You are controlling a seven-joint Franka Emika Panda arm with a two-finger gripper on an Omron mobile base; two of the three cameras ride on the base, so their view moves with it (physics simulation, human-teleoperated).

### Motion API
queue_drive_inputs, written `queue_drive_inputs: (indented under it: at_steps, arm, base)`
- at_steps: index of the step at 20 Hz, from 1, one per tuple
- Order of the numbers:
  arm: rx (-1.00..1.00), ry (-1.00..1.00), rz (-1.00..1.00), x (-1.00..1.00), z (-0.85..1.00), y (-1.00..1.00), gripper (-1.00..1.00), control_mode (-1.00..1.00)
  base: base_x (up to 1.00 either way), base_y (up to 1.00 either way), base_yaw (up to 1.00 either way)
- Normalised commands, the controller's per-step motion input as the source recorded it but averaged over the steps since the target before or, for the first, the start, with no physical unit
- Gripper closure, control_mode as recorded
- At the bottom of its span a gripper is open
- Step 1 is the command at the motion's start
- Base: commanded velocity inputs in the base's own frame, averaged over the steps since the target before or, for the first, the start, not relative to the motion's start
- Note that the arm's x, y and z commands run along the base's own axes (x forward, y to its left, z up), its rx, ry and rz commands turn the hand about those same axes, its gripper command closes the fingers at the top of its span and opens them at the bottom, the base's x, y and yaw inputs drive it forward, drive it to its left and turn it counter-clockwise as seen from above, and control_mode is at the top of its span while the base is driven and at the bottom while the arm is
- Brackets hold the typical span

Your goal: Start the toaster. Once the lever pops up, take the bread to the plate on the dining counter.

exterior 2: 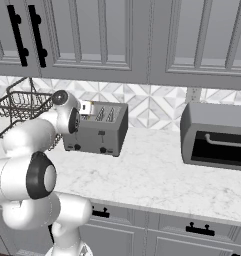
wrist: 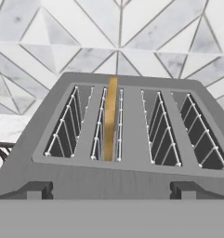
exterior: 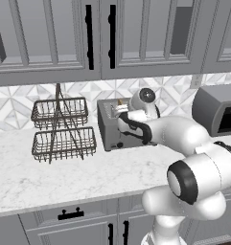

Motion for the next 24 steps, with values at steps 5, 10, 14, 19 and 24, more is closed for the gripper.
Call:
queue_drive_inputs:
  at_steps: [5, 10, 14, 19, 24]
  arm:
    - [0.00, 0.00, 0.00, 0.13, 0.00, 0.00, -1.00, -1.00]
    - [0.00, 0.00, 0.00, 0.09, -0.06, 0.00, -1.00, -1.00]
    - [0.00, 0.00, 0.00, 0.03, -0.08, 0.00, -1.00, -1.00]
    - [0.00, 0.00, 0.00, 0.14, -0.02, 0.00, -1.00, -1.00]
    - [0.00, 0.00, 0.00, 0.24, -0.01, 0.00, -1.00, -1.00]
  base:
    - [0.00, 0.00, 0.00]
    - [0.00, 0.00, 0.00]
    - [0.00, 0.00, 0.00]
    - [0.00, 0.00, 0.00]
    - [0.00, 0.00, 0.00]
